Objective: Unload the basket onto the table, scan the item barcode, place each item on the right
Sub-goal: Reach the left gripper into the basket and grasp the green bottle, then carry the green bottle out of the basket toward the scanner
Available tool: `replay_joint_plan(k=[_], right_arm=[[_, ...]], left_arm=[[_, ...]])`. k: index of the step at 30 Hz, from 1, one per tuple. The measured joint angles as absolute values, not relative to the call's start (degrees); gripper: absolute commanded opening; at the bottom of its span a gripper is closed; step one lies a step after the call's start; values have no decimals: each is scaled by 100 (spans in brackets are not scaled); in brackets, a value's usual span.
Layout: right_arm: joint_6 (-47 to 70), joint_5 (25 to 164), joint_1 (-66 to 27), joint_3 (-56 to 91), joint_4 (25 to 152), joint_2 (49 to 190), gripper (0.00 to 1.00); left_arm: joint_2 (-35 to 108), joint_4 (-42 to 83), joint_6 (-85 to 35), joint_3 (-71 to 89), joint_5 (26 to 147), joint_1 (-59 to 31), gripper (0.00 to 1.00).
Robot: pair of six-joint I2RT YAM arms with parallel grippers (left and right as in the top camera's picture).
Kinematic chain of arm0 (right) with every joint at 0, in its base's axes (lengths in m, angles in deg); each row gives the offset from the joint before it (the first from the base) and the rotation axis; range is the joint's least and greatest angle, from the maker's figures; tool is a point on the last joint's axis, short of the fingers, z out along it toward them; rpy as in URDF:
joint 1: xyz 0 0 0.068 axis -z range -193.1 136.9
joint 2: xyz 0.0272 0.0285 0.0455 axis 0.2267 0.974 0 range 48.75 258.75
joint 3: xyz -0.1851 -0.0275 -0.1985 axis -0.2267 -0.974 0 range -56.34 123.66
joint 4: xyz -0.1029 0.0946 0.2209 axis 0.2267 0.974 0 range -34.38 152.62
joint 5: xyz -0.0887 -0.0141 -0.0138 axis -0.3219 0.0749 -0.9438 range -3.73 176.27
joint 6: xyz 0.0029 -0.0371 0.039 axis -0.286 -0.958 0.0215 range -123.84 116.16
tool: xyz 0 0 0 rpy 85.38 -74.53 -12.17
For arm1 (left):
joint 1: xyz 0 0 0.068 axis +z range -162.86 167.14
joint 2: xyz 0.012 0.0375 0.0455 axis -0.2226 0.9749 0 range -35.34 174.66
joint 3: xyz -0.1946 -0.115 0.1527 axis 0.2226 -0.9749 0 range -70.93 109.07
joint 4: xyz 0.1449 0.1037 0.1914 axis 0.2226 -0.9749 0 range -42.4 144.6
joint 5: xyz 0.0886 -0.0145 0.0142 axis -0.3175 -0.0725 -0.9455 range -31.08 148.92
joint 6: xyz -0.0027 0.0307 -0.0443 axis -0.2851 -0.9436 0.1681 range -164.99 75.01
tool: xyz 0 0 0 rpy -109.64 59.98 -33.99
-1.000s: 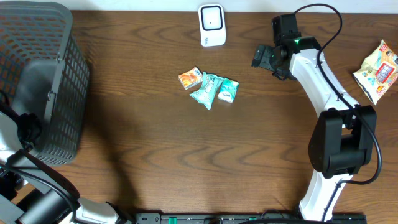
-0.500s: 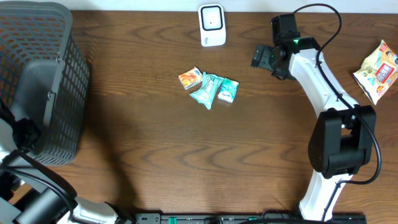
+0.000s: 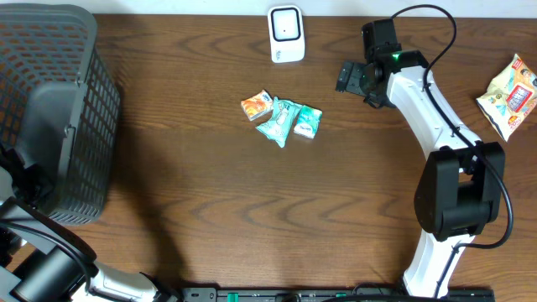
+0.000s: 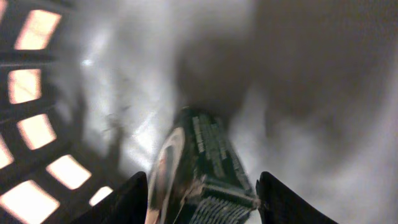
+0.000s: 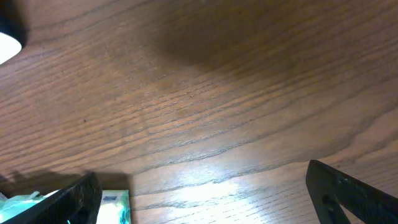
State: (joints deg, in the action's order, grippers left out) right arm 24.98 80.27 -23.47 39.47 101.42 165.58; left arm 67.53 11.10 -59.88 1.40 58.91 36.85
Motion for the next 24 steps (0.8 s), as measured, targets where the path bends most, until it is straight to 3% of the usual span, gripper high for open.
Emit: replay_joint_plan(k=[4,6,10,11,12,24], right_arm=[[2498,8027,-2347,3947,10142,16558,99],[2498,8027,-2347,3947,10142,16558,99],[2498,8027,-2347,3947,10142,16558,99],[2498,8027,-2347,3947,10142,16558,99],[2498,8027,-2347,3947,10142,16558,99],[2498,8027,-2347,3947,10142,16558,99]], left_arm=[[6753,1134,-5988,140,6149,3687,54],[6753,1162,-5988,138,6206,3687,40],[6753,1276,-6002,136,6256,3689,37],[6753,1293,-6004,136,6267,3692,29],[6753,1308,-6002,136,6271,3692,27],[6753,1492,-5868,258,6481,3692,26]])
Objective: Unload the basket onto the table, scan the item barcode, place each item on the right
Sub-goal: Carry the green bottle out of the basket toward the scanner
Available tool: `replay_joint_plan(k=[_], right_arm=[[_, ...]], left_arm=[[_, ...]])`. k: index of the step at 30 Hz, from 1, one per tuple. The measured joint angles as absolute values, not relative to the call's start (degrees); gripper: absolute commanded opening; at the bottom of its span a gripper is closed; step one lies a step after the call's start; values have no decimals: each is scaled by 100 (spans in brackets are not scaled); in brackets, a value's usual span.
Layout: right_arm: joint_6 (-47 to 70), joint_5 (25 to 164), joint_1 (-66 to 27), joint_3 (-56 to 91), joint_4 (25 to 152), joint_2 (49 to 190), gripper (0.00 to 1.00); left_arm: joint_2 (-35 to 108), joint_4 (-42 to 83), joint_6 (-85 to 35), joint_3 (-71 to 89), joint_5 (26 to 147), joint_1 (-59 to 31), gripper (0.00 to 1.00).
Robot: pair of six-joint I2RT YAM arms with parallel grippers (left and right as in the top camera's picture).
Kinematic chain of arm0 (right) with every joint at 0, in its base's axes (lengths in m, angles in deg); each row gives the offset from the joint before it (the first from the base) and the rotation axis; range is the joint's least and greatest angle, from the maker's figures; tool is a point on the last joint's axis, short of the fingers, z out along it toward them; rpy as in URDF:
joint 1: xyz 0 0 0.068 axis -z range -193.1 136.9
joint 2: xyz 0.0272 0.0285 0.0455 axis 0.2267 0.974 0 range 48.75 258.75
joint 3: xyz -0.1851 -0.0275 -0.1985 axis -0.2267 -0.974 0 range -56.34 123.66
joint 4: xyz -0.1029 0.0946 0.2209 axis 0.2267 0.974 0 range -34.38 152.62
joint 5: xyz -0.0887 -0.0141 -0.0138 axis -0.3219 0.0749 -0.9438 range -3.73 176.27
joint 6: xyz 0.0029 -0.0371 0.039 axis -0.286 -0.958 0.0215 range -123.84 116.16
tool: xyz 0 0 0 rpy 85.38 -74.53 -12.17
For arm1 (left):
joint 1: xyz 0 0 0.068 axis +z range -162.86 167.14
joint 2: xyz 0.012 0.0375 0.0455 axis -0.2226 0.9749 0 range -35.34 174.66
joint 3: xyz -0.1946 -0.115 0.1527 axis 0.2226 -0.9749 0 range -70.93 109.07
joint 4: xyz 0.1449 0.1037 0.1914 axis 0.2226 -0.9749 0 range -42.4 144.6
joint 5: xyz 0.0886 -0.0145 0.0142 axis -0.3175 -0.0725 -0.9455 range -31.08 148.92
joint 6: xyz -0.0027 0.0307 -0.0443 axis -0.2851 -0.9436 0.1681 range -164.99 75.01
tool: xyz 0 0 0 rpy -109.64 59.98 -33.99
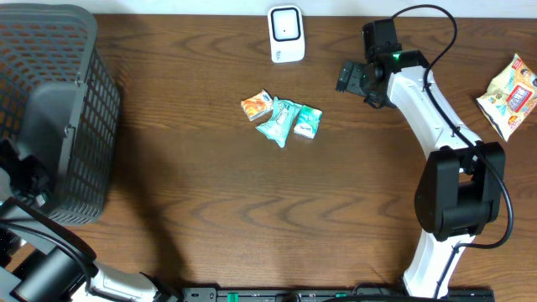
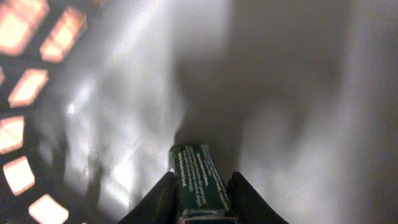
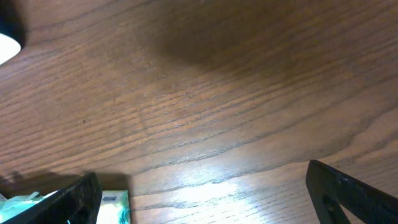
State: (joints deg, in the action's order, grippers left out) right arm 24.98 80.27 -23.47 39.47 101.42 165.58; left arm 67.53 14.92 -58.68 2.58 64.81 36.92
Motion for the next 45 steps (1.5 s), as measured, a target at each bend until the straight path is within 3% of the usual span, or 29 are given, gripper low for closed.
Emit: replay_joint_plan(k=[2,8,15,25,28,36,45], right_arm=[[2498,8027,-2347,3947,10140,16558,99],[2498,8027,-2347,3947,10142,16558,99],[2498,8027,-2347,3947,10142,16558,99],[2498,8029,-2347,3947,10142,16558,99],[2498,8027,-2347,3947,10142,16558,99],[2498,8029,-2347,3947,10138,16558,99],[2498,8027,-2347,3943,10140,16558,99]], left_arm=[[6753,1582,-5772,438,6746,3692,21],[6674,2272,-5363,942,7727,3692,20],[6097,3809,-4410,1004,8870,3692,13],[5153,7743,-1261,1098,10868,3574,13],[4974,8226,-356,1104,11228,3305,13],[4969,7616,641,1106,11867,1783,14],[5120,4963,-865,1080,11777,-186,15]])
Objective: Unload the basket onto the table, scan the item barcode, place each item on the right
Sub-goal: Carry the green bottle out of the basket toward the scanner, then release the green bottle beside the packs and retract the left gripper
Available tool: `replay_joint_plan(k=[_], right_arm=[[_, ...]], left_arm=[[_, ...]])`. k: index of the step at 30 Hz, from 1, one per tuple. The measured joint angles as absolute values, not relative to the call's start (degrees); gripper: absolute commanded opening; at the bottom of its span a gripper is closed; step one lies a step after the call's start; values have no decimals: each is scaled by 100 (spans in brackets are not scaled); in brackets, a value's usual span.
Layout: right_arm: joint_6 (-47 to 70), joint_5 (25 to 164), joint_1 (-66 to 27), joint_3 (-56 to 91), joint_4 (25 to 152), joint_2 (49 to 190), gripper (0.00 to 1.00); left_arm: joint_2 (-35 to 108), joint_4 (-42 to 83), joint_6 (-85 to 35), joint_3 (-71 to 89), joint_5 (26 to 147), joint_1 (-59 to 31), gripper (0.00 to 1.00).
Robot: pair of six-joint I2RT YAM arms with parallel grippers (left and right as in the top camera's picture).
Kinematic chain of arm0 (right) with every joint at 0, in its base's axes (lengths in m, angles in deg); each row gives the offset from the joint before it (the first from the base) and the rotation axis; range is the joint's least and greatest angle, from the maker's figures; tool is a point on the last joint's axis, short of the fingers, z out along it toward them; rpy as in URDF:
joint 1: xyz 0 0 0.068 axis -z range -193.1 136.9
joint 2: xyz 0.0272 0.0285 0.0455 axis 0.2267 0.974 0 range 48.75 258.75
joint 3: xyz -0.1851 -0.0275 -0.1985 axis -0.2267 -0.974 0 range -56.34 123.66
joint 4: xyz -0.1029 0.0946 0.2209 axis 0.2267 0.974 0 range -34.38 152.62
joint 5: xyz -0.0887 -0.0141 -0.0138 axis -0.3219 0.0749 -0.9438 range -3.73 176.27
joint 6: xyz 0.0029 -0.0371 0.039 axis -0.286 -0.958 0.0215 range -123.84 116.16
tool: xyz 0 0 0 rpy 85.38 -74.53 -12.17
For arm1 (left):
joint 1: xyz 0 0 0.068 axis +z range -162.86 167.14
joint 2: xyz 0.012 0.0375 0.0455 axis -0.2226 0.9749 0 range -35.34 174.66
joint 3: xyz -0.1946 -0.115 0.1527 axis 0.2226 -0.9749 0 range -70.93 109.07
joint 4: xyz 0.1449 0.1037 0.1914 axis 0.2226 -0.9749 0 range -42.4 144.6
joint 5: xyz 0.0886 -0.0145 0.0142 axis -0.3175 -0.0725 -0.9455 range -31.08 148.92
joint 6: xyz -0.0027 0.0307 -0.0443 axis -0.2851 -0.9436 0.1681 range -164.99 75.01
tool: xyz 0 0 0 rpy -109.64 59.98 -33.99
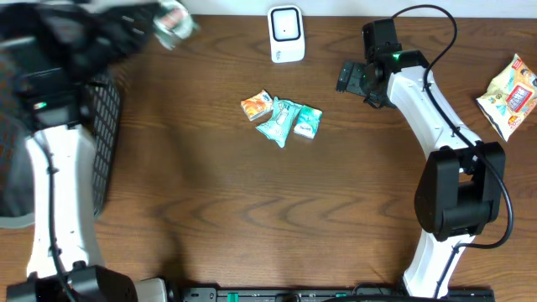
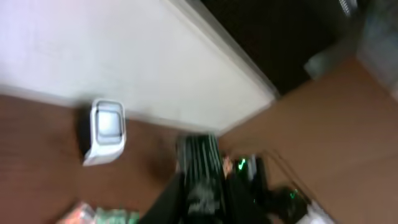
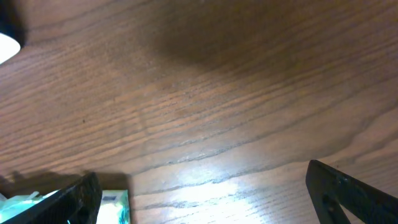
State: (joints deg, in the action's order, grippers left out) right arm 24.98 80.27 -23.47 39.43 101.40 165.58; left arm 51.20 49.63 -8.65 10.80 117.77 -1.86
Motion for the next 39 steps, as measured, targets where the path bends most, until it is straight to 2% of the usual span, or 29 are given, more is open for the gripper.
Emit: replay_joint_plan(k=[7,12,19,20,23,27,28,29,35,39], right_arm=[[2498,8029,-2347,3943,10142,16558,99],[2498,8027,-2347,3943,10142,16558,99],[2498,8027,-2347,3943,10142,16558,99],[2498,8027,-2347,3943,10142,16558,99],[2498,8027,-2347,3943,10142,16558,99],[2498,8027,-2347,3943,10142,16558,99],[2498,8027,-2347,3943,10142,16558,99],[2498,8027,-2347,3943,10142,16558,99],[2498,8027,-2347,3943,10142,16558,99],[2498,8027,-2347,3943,10142,16558,99]], left_arm=[[5754,3533,-2454,1058,10251,-1266,14],[6416,3444,-2880,1058,9589,-1681,15],[7365,3241,-3029,1052,9344,-1969,16],[7450,3219,-3031,1052,9340,-1993,22],[7599,3147,-3075,1050,9318,-2092,32],[7601,3046,-3073,1050,9323,-2219,33],[7601,3020,-3073,1050,9323,-2240,35],[7601,2996,-3073,1050,9323,-2256,41],[7599,2987,-3110,1050,9323,-2243,43],[7496,2996,-3149,1050,9323,-2177,66]])
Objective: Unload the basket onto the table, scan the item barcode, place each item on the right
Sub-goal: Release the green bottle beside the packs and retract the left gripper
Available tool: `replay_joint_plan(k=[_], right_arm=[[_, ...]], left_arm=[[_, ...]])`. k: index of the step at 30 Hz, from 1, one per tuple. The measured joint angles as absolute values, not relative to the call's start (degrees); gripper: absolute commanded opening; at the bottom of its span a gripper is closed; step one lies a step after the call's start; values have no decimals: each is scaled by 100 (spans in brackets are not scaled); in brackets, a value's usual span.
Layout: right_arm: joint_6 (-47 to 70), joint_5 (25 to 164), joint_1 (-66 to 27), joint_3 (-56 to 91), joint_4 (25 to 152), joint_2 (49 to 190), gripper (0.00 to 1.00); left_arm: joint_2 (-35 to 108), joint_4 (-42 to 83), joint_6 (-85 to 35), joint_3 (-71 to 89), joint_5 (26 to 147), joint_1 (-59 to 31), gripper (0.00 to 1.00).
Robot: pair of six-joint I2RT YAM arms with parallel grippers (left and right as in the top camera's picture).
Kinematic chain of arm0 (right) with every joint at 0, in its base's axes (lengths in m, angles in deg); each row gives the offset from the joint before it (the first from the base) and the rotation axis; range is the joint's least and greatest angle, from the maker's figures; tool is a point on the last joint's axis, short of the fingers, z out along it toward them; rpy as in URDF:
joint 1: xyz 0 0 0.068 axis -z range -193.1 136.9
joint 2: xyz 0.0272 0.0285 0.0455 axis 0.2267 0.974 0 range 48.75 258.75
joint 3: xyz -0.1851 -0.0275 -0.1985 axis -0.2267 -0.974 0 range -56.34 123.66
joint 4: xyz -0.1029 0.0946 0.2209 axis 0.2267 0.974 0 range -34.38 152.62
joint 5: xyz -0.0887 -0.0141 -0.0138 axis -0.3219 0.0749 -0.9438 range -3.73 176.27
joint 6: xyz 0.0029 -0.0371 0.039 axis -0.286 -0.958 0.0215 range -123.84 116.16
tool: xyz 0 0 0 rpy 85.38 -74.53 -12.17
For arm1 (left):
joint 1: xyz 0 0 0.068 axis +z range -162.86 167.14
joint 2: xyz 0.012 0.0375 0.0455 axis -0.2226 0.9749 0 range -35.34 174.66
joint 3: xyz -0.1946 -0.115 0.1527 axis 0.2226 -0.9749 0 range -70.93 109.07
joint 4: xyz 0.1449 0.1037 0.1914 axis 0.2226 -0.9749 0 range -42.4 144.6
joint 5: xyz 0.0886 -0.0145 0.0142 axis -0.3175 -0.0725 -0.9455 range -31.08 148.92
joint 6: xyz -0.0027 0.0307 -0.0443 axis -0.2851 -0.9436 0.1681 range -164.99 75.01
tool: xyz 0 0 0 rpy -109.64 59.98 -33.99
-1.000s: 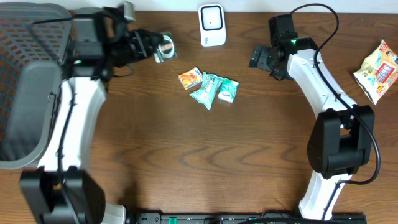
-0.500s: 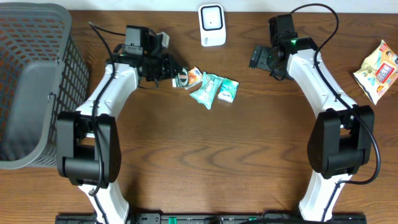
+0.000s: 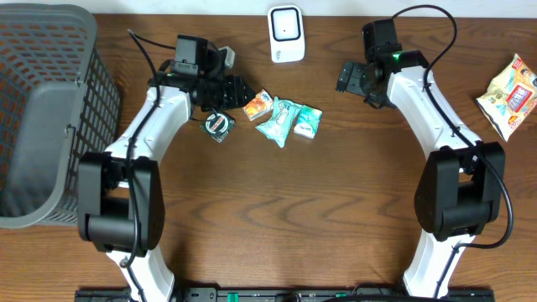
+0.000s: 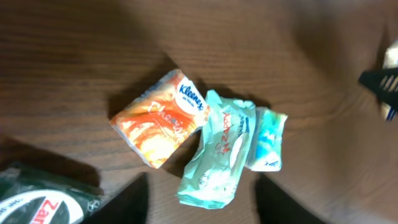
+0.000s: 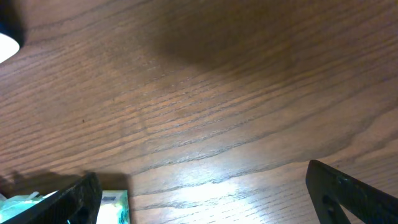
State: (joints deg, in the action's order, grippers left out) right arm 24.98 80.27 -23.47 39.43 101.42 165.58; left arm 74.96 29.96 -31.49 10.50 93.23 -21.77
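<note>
A dark green packet (image 3: 216, 124) lies on the brown table, left of the tissue packs; the left wrist view catches its end (image 4: 37, 200) at the bottom left. My left gripper (image 3: 237, 89) hovers open above the orange Kleenex pack (image 4: 160, 118) and the teal pack (image 4: 217, 155), its fingers (image 4: 134, 200) holding nothing. The white scanner (image 3: 285, 33) stands at the table's far edge. My right gripper (image 3: 346, 77) is open to the right of the scanner, with bare wood between its fingers (image 5: 348, 193).
A small teal pack (image 3: 307, 122) lies beside the other tissue packs. A grey mesh basket (image 3: 50, 109) fills the left side. A snack bag (image 3: 508, 94) lies at the far right edge.
My left gripper held the green packet raised near the table's far left. Now the packet lies on the table and the gripper is open over the tissue packs. The right arm is unmoved.
My left gripper was open around the green packet inside the basket, then shut on it there. Later it held the packet raised outside the basket. Now the packet rests on the table left of the tissue packs. My right gripper stayed open throughout.
</note>
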Motion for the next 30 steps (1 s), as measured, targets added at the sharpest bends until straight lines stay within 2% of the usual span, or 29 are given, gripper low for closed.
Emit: replay_joint_plan(k=[3,10,12,13,16,20,21,26,30], right_arm=[[2498,8027,-2347,3943,10142,16558,99],[2498,8029,-2350,3943,10142,16558,99],[2498,8027,-2350,3943,10142,16558,99],[2498,8029,-2350,3940,10142,16558,99],[2498,8029,-2352,3943,10142,16558,99],[2498,8027,-2361,3940,10142,16558,99],[2498,8027,-2371,3943,10142,16558,99],[2498,8027,-2413,3943,10142,16558,99],[2498,7924,-2413,3921,9657,16558,99]], left_arm=[[7236,3000,-3156,1050,9309,-2050,69],[6277,3035,-3193,1050,9305,-1497,70],[6016,3035,-3202,1050,9303,-1331,79],[5901,3033,-3206,1050,9305,-1257,80],[5448,3035,-3213,1050,9303,-1032,90],[4858,3035,-3219,1050,9303,-715,93],[4727,3035,-3219,1050,9301,-603,100],[4314,2838,-3239,1054,8822,-4,98],[4316,2758,-3241,1054,8518,282,98]])
